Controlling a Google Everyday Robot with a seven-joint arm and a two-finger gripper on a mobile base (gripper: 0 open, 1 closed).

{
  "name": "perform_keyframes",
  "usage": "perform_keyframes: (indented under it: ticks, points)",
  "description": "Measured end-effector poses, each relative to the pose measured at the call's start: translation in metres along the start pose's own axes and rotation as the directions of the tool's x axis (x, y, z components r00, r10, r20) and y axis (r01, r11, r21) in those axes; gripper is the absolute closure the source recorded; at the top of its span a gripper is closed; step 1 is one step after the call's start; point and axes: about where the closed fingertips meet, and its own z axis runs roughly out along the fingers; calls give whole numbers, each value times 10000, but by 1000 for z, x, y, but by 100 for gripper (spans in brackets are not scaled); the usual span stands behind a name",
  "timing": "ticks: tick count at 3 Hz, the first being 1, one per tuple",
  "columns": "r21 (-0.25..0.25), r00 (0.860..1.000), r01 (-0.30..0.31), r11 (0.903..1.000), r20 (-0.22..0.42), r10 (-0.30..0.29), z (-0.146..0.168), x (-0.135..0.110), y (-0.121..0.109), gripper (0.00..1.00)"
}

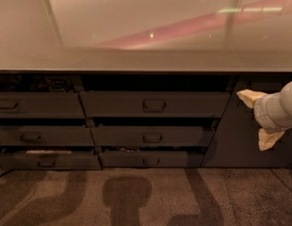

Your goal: Open top drawer

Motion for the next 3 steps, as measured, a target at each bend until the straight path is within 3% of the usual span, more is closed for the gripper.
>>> perform_keyframes:
  ticks: [2,3]
  points:
    - [-269,9898,1054,9941,991,-1023,6,-15,8,0]
    - [-251,9771,1516,9881,1548,-1459,10,-21,10,0]
